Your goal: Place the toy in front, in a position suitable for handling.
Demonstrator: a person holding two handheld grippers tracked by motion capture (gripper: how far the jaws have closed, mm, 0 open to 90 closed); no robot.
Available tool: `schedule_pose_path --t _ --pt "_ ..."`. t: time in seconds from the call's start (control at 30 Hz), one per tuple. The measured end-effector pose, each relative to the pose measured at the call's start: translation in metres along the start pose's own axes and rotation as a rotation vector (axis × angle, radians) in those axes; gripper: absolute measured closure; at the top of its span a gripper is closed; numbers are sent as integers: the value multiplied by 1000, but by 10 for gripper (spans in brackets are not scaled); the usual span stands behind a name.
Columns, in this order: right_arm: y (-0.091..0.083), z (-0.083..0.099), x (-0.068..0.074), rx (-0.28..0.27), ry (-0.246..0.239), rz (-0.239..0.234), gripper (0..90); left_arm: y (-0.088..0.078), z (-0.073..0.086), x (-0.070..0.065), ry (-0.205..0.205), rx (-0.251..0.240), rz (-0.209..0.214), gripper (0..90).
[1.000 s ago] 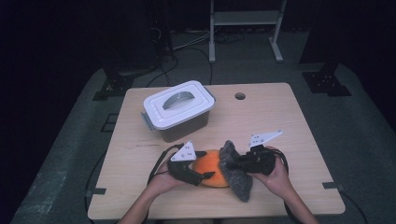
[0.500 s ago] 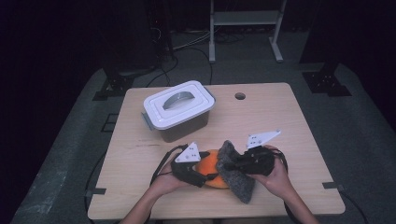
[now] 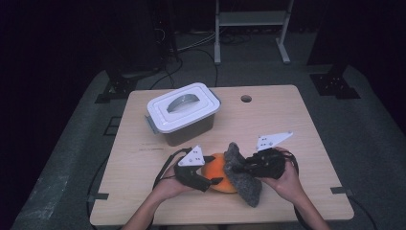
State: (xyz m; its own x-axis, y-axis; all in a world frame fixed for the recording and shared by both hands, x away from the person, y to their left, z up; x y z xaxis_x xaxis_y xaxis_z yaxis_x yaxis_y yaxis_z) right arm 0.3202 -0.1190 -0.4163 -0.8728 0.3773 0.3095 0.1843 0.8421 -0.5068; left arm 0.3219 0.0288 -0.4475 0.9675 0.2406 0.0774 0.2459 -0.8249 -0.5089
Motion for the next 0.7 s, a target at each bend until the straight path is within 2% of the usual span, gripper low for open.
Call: schedule_pose_path --t 0.1,0.17,0.2,0.27,0.33,0.4,0.57,0.7 --pt "8 -3 6 16 -20 0 754 3 -4 -6 40 0 1 243" --pt "13 1 4 35 -19 -5 755 3 -3 -6 57 12 -3 201" --pt "13 3 3 35 -13 -6 756 1 -3 -5 50 13 -7 186" --pt "11 7 0 49 -12 11 757 -2 -3 0 9 20 -12 125" --pt "9 10 -3 50 1 5 757 -3 -2 2 -7 18 -1 136" --pt "6 10 -4 49 6 7 756 -1 0 0 0 18 1 190" --pt "3 -4 8 2 -20 -13 754 5 -6 -10 40 -3 14 191" --pt "14 -2 13 43 -41 -21 754 8 -5 -15 80 12 14 185"
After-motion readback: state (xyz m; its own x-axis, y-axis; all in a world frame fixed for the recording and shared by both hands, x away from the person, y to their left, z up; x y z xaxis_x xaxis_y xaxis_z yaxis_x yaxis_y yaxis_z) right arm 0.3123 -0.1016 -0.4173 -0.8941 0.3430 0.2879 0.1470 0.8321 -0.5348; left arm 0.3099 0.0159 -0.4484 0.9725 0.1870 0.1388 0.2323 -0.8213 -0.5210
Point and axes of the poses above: each handheld gripper's, and its own axes: y roughly forward along the jaws, z roughly out of its underside, x roughly to its left, the point moved 7 cm from there along y, roughly forward along the jaws, and after that the axes turned 4 degrees about y, right-handed, at the moved point
